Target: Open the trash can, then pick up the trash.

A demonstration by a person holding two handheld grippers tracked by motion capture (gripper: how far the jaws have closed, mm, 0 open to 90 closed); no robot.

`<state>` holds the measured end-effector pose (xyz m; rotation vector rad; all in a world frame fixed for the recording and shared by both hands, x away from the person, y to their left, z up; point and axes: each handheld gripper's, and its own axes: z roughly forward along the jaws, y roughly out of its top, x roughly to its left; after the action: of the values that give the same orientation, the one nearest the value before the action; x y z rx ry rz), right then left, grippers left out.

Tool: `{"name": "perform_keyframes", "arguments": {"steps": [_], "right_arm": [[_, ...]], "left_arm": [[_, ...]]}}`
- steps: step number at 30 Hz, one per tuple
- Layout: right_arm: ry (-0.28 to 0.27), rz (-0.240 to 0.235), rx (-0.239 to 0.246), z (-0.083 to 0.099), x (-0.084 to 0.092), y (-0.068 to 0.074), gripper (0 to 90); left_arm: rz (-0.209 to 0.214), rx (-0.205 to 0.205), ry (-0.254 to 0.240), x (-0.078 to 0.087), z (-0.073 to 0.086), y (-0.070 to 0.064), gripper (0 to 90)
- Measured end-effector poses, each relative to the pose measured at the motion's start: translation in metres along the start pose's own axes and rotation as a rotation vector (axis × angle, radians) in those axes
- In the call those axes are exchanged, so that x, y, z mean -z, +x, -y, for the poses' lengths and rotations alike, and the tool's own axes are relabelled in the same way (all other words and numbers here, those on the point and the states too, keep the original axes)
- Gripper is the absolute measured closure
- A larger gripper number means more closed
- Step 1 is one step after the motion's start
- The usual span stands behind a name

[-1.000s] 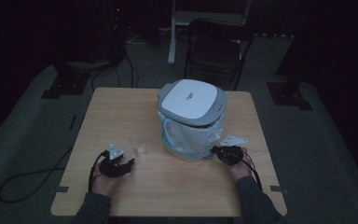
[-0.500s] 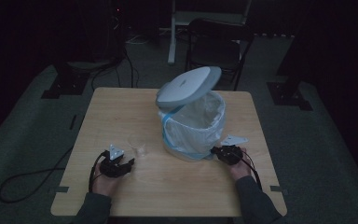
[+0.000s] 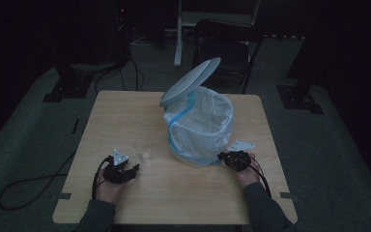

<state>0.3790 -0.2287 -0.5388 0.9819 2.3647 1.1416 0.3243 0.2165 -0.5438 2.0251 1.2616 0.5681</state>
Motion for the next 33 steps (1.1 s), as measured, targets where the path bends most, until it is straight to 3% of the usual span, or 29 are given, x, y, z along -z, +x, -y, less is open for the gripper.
{"name": "perform_keyframes", "arguments": {"steps": [13, 20, 29, 33], "right_arm": [[0.000, 0.004, 0.011, 0.000, 0.000, 0.001, 90.0], [-0.002, 0.004, 0.011, 0.000, 0.000, 0.001, 90.0], [0.001, 0.008, 0.013, 0.000, 0.000, 0.001, 90.0], [0.002, 0.009, 0.014, 0.000, 0.000, 0.001, 90.0]], "left_arm": [[-0.001, 0.005, 0.009, 0.000, -0.002, 0.000, 46.5], [-0.003, 0.013, -0.015, 0.008, -0.004, 0.000, 46.6], [-0.001, 0.044, -0.081, 0.034, -0.015, 0.007, 46.6], [0.006, 0.091, -0.143, 0.055, -0.026, 0.016, 46.5]]}}
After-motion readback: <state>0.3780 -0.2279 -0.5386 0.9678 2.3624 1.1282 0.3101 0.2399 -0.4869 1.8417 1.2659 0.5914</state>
